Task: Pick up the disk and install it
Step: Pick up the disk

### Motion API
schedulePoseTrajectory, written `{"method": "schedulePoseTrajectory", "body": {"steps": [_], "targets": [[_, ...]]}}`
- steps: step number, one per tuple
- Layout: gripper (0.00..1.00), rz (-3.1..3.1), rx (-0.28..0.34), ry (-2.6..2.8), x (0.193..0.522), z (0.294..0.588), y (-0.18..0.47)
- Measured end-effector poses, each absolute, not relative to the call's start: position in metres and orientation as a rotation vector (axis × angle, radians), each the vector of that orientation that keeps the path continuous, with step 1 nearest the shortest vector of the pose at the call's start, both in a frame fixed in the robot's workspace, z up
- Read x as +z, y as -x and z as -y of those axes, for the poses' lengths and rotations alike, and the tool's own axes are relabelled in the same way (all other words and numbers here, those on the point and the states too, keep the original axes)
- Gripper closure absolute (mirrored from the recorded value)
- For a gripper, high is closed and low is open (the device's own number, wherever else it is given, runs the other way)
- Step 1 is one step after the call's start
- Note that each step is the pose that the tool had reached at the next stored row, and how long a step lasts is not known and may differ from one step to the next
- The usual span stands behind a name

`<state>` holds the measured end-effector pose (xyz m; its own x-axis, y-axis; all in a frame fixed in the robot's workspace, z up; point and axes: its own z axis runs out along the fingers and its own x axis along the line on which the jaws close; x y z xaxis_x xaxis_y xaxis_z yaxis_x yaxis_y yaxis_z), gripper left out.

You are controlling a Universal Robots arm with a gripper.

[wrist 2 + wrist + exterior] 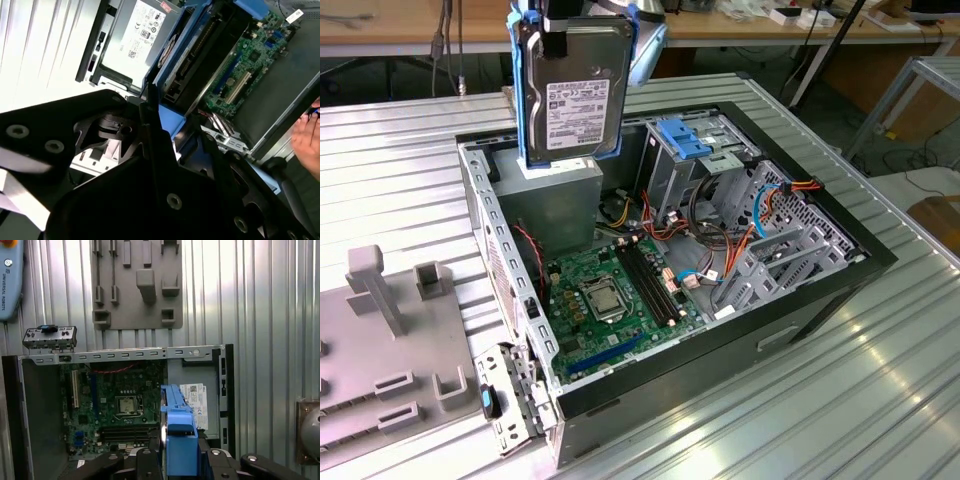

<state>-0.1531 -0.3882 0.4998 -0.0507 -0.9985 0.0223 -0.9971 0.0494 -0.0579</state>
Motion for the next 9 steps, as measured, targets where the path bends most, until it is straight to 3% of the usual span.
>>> {"method": "schedulePoseTrajectory", "body": {"steps": [9], "targets": [[0.64, -2.268, -0.09, 2.138, 0.496, 0.404, 0.136]]}}
